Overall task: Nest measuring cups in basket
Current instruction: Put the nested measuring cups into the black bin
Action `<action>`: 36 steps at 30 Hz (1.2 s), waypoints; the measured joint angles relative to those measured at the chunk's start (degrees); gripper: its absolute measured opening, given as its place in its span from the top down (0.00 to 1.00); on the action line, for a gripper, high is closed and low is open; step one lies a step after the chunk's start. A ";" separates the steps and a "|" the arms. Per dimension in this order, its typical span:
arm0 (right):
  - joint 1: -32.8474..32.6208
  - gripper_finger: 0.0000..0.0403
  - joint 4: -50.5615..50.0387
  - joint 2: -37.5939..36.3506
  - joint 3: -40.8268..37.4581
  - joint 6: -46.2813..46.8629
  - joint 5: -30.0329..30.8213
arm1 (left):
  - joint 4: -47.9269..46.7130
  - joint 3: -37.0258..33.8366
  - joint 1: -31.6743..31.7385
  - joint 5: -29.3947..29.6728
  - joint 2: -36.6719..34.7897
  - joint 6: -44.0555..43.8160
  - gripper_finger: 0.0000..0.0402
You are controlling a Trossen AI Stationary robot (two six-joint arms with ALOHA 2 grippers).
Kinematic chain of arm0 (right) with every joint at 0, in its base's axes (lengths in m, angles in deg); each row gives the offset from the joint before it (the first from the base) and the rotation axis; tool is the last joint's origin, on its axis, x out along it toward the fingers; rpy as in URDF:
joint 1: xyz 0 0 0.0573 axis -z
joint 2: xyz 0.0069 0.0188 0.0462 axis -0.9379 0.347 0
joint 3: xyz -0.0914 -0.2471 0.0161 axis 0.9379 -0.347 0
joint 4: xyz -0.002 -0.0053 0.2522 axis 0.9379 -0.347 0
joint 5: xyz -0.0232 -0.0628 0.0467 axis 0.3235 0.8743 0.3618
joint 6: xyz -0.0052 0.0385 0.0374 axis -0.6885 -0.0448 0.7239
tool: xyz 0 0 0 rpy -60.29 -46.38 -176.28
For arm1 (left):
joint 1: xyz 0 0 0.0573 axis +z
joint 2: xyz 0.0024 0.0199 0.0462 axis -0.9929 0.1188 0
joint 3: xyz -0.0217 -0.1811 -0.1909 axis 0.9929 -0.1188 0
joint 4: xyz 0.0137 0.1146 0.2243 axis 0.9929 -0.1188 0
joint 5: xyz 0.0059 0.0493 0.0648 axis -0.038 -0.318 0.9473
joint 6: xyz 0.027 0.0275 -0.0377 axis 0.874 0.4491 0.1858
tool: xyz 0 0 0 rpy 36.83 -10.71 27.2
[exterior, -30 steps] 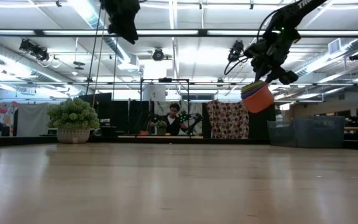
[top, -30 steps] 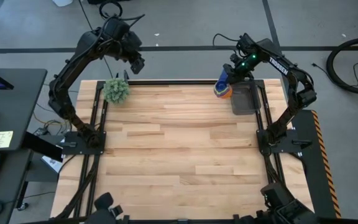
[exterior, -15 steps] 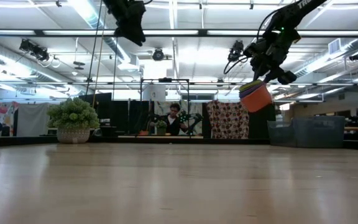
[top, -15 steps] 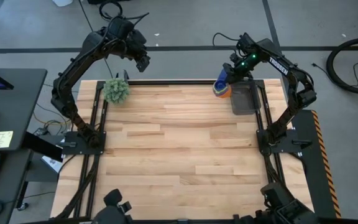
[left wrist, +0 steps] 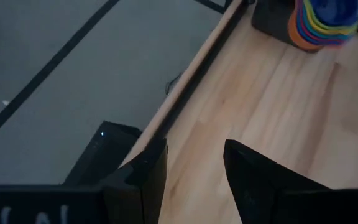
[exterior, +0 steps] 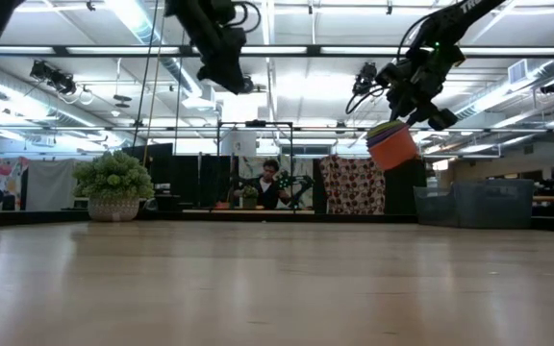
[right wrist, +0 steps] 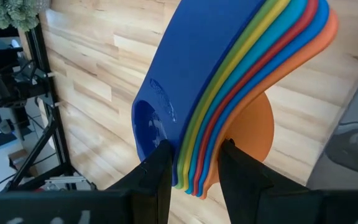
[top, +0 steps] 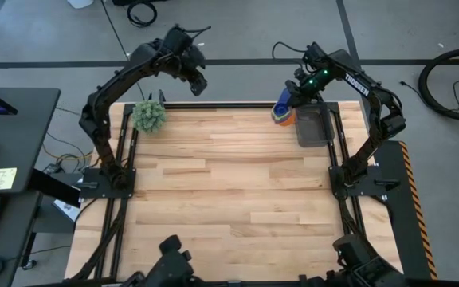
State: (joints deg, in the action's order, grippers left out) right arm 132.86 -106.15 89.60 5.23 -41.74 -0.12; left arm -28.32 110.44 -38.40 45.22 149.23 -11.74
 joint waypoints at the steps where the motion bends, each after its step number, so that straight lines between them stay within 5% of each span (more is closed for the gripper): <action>1: -0.10 0.72 0.01 0.00 0.00 0.18 -0.09 | 1.14 0.00 0.02 -0.32 0.61 0.10 0.60; 10: -1.60 0.72 0.02 0.00 0.00 1.81 -1.48 | 12.46 0.00 -0.04 -12.89 8.53 -3.96 0.60; 26: -2.73 0.72 1.45 0.00 0.00 2.99 -3.05 | 21.24 -0.02 -3.28 -13.03 23.37 -7.30 0.60; 36: -2.74 0.72 3.46 0.00 0.00 3.36 -2.89 | 21.26 -0.04 -5.46 -13.57 25.49 -6.52 0.60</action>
State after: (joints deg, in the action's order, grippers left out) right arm 130.12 -102.70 89.60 5.23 -38.37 -3.01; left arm -7.06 110.40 -43.87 31.65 174.72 -18.25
